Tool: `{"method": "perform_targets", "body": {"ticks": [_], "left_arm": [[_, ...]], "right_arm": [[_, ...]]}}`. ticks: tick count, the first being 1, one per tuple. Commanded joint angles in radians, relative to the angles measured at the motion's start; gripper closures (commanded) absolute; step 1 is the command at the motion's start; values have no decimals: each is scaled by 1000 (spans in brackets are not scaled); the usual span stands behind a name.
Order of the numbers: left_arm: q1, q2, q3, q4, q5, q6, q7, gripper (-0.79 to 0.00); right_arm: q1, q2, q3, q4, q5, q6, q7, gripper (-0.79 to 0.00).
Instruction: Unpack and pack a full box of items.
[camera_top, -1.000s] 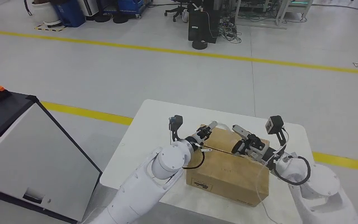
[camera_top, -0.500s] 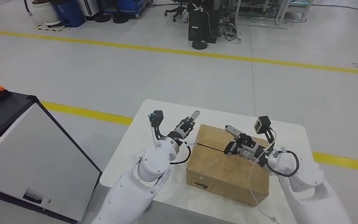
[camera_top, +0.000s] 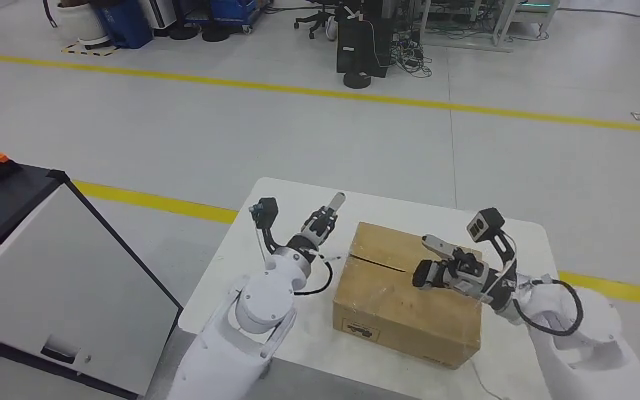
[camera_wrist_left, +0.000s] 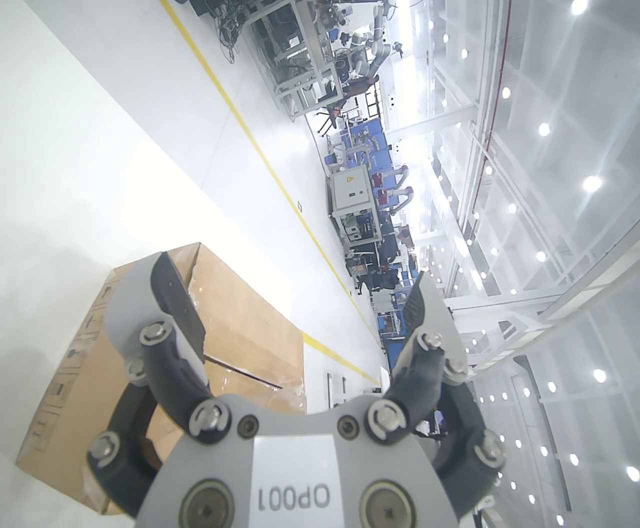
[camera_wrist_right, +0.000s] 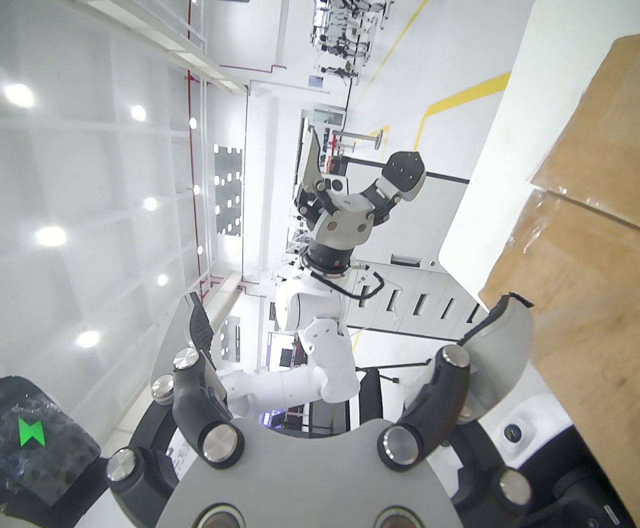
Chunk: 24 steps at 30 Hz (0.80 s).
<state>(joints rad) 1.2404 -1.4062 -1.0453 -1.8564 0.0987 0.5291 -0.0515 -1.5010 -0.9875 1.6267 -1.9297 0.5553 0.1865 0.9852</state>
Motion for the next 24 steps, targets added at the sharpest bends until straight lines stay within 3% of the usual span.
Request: {"method": "perform_targets", "body": {"ticks": [1, 3, 9, 17, 24], "left_arm": [[0, -1, 5, -6, -10, 9, -21, -785], [0, -2, 18, -9, -45, 18, -86, -785], [0, -2, 18, -9, -45, 18, -86, -785], [0, -2, 18, -9, -45, 18, -86, -785], [36, 5, 42, -60, 70, -46, -78, -785]], "right_arm": [[-31, 6, 62, -4, 5, -6, 35, -785], [-59, 9, 104, -4, 9, -23, 55, -785], [-128, 15, 223, 28, 67, -87, 115, -785], [-128, 15, 223, 28, 67, -87, 115, -785], [-130, 14, 222, 31, 67, -90, 102, -785]]}}
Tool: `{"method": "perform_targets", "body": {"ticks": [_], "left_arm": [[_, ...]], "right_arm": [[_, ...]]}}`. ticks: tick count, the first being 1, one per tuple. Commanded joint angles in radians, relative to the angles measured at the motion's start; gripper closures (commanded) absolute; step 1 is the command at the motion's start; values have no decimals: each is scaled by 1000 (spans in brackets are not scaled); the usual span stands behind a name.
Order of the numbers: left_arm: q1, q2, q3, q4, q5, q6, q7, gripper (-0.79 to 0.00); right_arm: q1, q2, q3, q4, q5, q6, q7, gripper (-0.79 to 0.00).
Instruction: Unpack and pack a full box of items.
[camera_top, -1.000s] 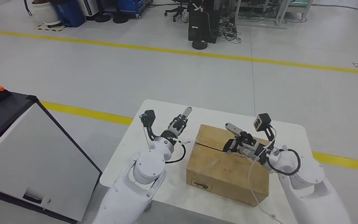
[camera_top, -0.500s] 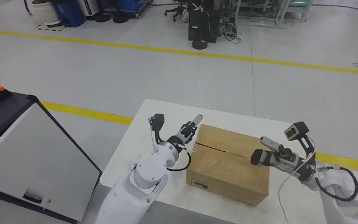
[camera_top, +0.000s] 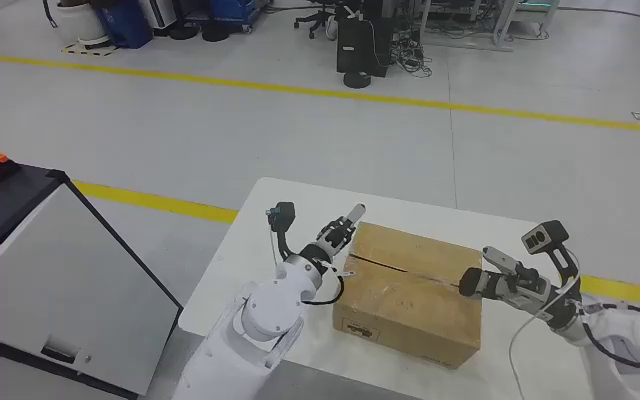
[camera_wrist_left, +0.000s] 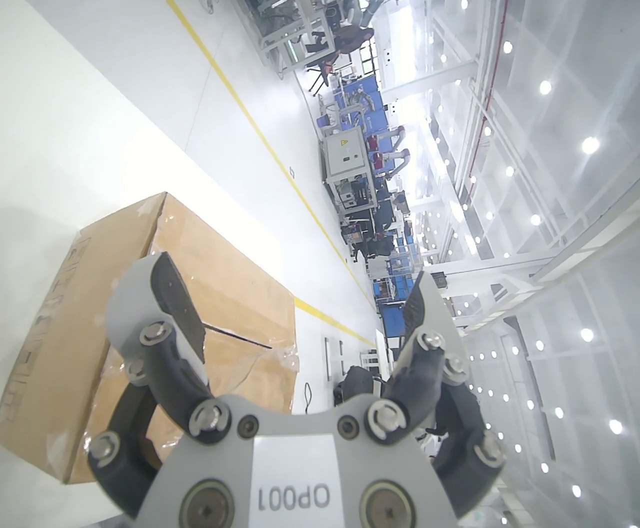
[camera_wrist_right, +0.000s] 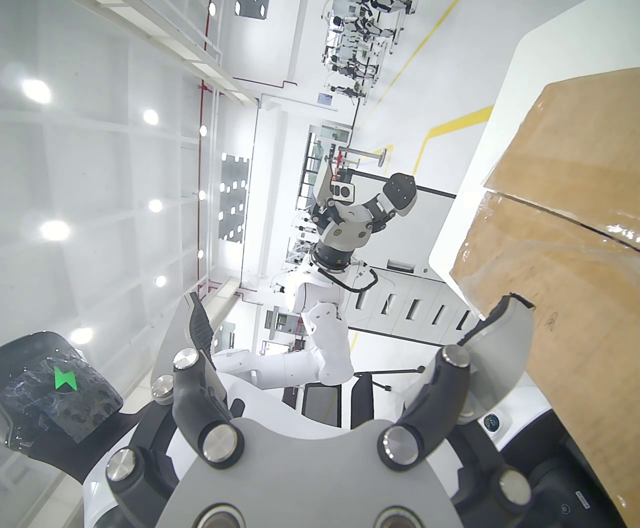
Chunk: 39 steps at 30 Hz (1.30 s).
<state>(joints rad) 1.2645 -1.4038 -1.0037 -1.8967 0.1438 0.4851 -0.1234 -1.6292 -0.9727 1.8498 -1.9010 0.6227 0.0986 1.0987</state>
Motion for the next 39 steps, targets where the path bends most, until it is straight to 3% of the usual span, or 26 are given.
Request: {"method": "perform_targets", "body": {"ticks": [1, 6, 10, 21, 24, 28, 39], "left_arm": [[22, 7, 9, -34, 56, -3, -32, -785], [82, 26, 30, -116, 132, -13, -166, -785], [112, 42, 64, -156, 241, -70, -267, -785], [44, 69, 135, -101, 681, -209, -386, -785], [24, 77, 147, -85, 812, -232, -461, -785], [23, 84, 149, -120, 882, -236, -597, -785], [22, 85, 148, -124, 891, -235, -606, -785]], "right_arm": [[-3, 0, 2, 10, -5, -6, -15, -785], [-31, 5, 73, 57, -16, -41, 1, -785], [-73, 7, 143, 92, -3, -69, 15, -785], [-157, 8, 238, 132, -6, -110, 47, -785], [-166, 8, 240, 139, 1, -110, 48, -785], [-170, 7, 237, 140, 7, -112, 48, -785], [-170, 8, 235, 138, 4, -114, 52, -785]]}}
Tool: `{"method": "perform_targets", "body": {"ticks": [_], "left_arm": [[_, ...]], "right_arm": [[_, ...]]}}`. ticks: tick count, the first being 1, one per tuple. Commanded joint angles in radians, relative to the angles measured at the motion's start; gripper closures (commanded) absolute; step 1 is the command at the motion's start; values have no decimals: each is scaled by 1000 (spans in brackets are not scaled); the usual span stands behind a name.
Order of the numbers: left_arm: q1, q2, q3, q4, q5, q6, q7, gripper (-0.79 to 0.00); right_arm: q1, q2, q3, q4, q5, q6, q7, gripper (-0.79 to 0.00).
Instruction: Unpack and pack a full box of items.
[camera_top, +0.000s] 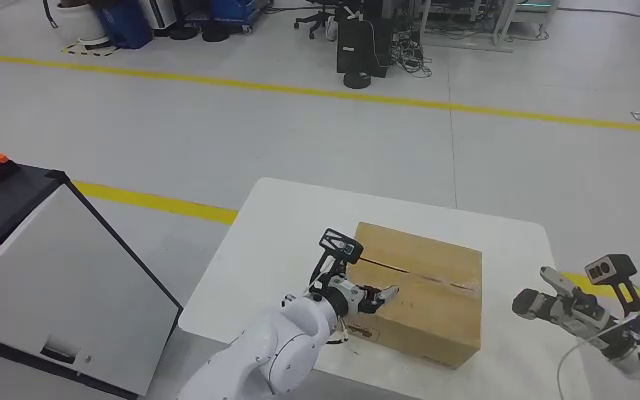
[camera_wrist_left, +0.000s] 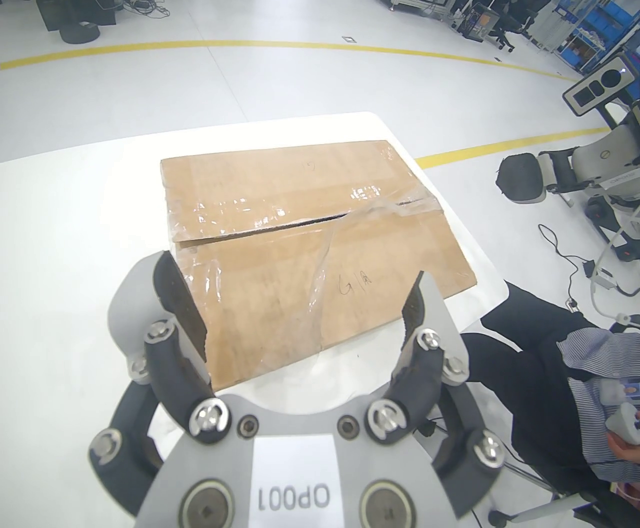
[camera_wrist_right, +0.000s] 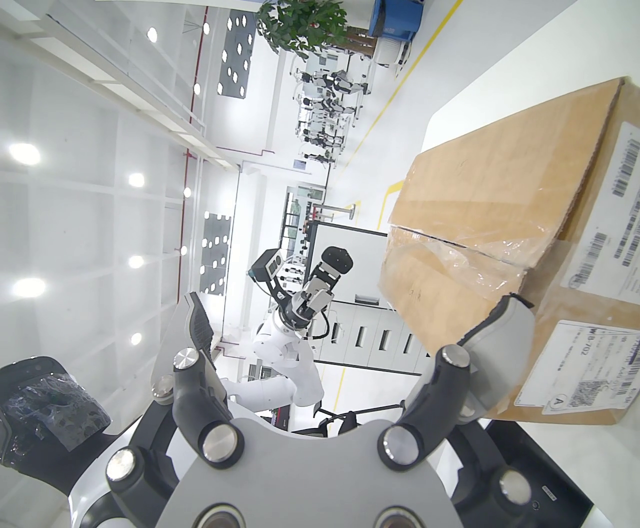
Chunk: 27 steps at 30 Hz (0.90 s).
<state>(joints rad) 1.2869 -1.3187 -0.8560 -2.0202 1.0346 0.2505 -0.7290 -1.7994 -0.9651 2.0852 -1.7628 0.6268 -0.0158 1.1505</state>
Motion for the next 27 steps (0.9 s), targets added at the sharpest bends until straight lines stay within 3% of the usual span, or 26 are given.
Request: {"method": "perform_targets", "body": {"ticks": [1, 4, 9, 16, 27], "left_arm": [[0, 0, 0, 0, 0, 0, 0, -785], [-25, 11, 29, 14, 172, -89, -85, -785], [-39, 22, 47, -42, 303, -216, -196, -785], [-88, 15, 80, -15, 248, -363, -238, -785], [-260, -36, 117, 158, 50, -348, -303, -785]], "right_arm": [[0, 0, 0, 0, 0, 0, 0, -785], [0, 0, 0, 0, 0, 0, 0, -785], [0, 0, 0, 0, 0, 0, 0, -785], [0, 0, 0, 0, 0, 0, 0, -785], [0, 0, 0, 0, 0, 0, 0, -785]]}}
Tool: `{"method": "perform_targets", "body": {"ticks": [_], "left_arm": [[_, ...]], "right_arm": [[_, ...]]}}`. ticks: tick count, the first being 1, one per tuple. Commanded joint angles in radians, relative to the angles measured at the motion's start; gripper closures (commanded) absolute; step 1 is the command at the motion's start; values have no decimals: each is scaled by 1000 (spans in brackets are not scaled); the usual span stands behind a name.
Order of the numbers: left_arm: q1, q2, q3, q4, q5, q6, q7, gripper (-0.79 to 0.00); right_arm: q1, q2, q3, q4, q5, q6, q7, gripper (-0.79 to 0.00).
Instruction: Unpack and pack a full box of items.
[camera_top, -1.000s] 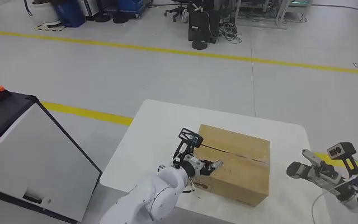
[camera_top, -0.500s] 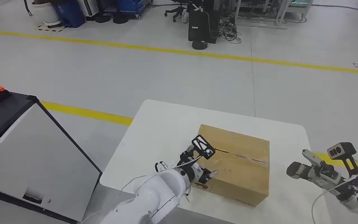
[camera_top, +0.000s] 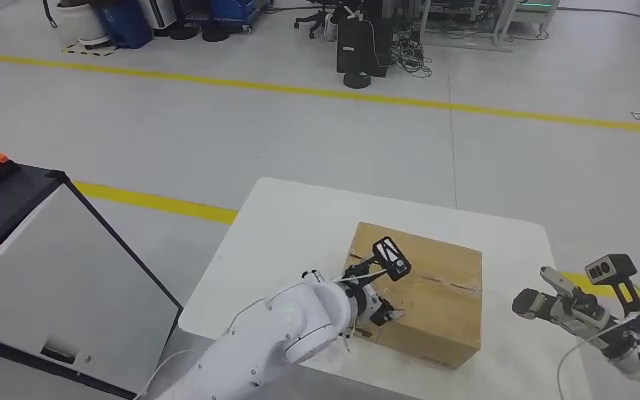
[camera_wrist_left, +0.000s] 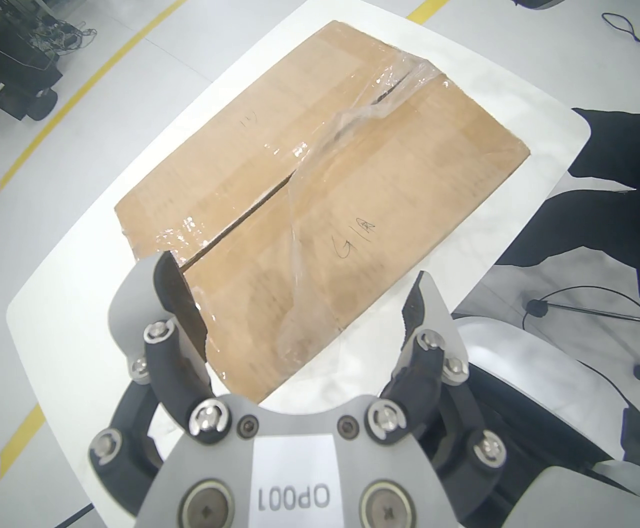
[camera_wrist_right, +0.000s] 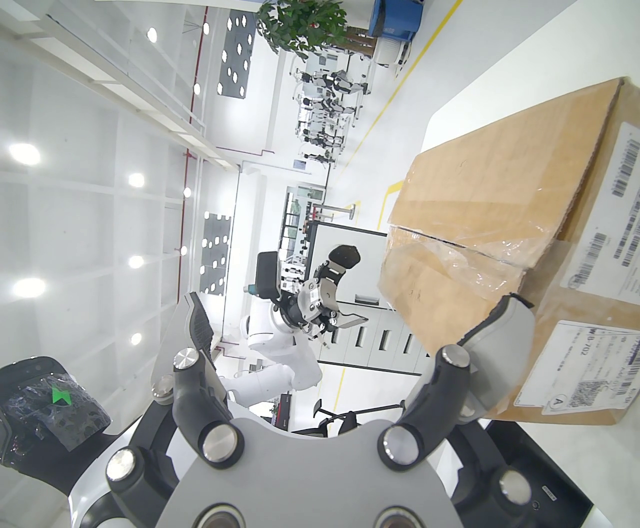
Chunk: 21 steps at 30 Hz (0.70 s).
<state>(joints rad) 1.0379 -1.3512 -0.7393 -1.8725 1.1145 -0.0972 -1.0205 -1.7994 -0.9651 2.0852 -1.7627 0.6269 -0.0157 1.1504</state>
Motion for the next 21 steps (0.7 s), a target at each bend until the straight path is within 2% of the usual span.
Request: {"method": "perform_targets", "body": {"ticks": [1, 6, 15, 20, 21], "left_arm": [[-22, -6, 2, 23, -40, 4, -25, -785], [-51, -16, 22, 50, -62, -5, -75, -785], [-34, -16, 11, 66, -40, 35, -107, -782], [-21, -14, 2, 58, -35, 33, -114, -653], [-20, -14, 1, 58, -35, 32, -115, -656]], "right_arm": [[0, 0, 0, 0, 0, 0, 0, -785], [0, 0, 0, 0, 0, 0, 0, -785], [0, 0, 0, 0, 0, 0, 0, -785], [0, 0, 0, 0, 0, 0, 0, -785], [0, 0, 0, 0, 0, 0, 0, -785]]}}
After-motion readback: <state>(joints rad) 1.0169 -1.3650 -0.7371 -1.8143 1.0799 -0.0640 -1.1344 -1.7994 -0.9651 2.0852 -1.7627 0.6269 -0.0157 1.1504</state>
